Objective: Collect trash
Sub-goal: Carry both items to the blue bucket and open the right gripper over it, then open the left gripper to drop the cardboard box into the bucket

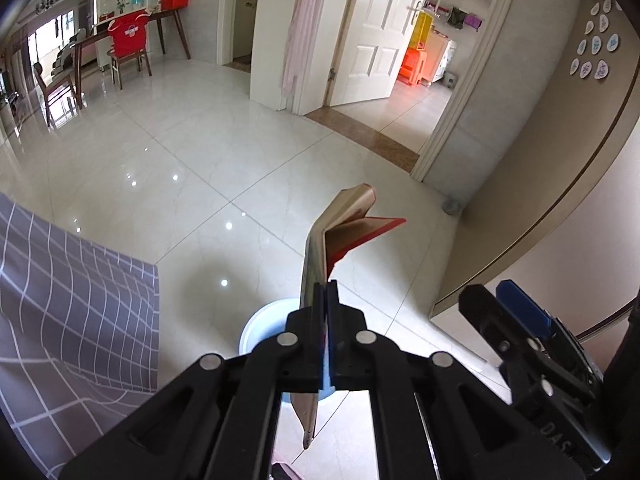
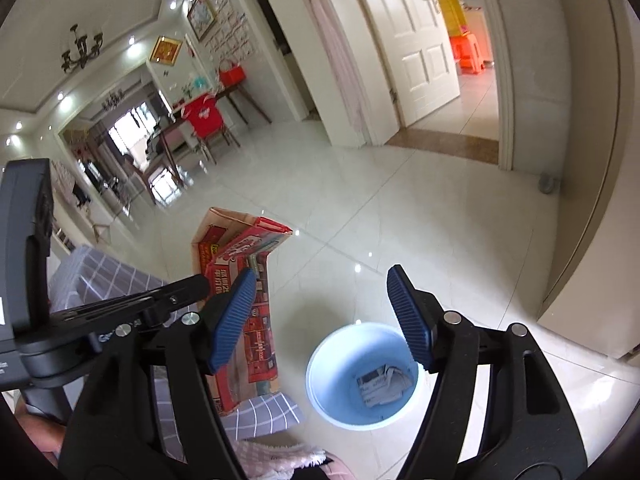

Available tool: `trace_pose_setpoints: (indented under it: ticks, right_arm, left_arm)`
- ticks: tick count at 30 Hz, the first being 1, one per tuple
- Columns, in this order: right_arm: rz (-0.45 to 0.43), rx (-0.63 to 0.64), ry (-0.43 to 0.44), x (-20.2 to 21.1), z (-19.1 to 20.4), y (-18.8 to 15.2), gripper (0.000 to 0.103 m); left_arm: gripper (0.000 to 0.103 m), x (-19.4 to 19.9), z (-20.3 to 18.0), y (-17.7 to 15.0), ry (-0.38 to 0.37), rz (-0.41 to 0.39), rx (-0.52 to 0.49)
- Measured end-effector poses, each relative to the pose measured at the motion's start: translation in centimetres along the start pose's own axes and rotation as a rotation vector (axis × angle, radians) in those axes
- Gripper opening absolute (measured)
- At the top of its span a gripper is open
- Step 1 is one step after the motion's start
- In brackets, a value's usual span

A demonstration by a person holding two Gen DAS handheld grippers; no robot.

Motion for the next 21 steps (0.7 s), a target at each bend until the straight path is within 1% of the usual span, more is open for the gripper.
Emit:
trace_pose_setpoints:
  ticks: [1, 2, 3, 4, 5, 6, 7, 9, 14, 18, 21]
  right_arm:
    - [-0.016, 0.000, -0.002, 0.3, 0.1, 0.3, 0.069]
    - [-0.032, -0.002, -0.005, 0.7, 0.0, 0.5, 0.069]
    - [-0.045, -0.008, -0.003, 1.0, -0.1, 0.7, 0.069]
    - [-0.054, -0.013, -0.001, 1.3, -0.1, 0.9, 0.070]
    - [-0.065, -0.020, -0.002, 1.6, -0.2, 1.0, 0.070]
    - [-0.072, -0.026, -0.003, 1.8, -0.3, 1.0, 0.072]
    - [-0.077, -0.035, 0.001, 2.1, -0.3, 1.0, 0.072]
    - [-0.076, -0.036, 0.004, 2.4, -0.3, 1.0, 0.072]
    - [-0.071, -0.022, 0.017, 3.1, 0.9, 0.6, 0.072]
    - [-0.063, -0.009, 0.042, 3.8, 2.2, 0.4, 0.072]
    - [-0.058, 0.009, 0.071, 4.6, 3.6, 0.1, 0.073]
  left_arm:
    - [0.002, 0.2, -0.2, 0.4, 0.002, -0.008, -0.003]
    - [0.005, 0.4, -0.2, 0.6, 0.012, -0.015, -0.006]
    - [0.017, 0.6, -0.4, 0.8, 0.016, -0.025, -0.009]
    - [0.033, 0.9, -0.4, 1.0, 0.029, -0.031, -0.009]
    - [0.073, 1.2, -0.2, 1.1, 0.052, -0.037, -0.001]
    - [0.081, 1.6, 0.1, 1.2, 0.083, -0.049, 0.013]
    - [0.081, 2.1, 0.4, 1.2, 0.086, -0.074, 0.026]
    - [0.081, 2.6, 0.5, 1.2, 0.081, -0.075, 0.035]
    - [0.081, 4.7, 0.8, 1.0, 0.127, -0.087, 0.031]
    - [0.081, 7.2, 1.4, 0.6, 0.184, -0.102, 0.026]
    - [0.081, 9.6, 2.5, -0.1, 0.226, -0.119, 0.048]
Point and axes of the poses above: each gripper's, at about its wrist camera, not at the fingertips, and x roughly against the way its jaws point, z to its left, y to its top, the point moved 7 cm from there along -x, roughly the way its jaws point, and after that the axes turned 13 degrees about -x, right-handed, at the moved point
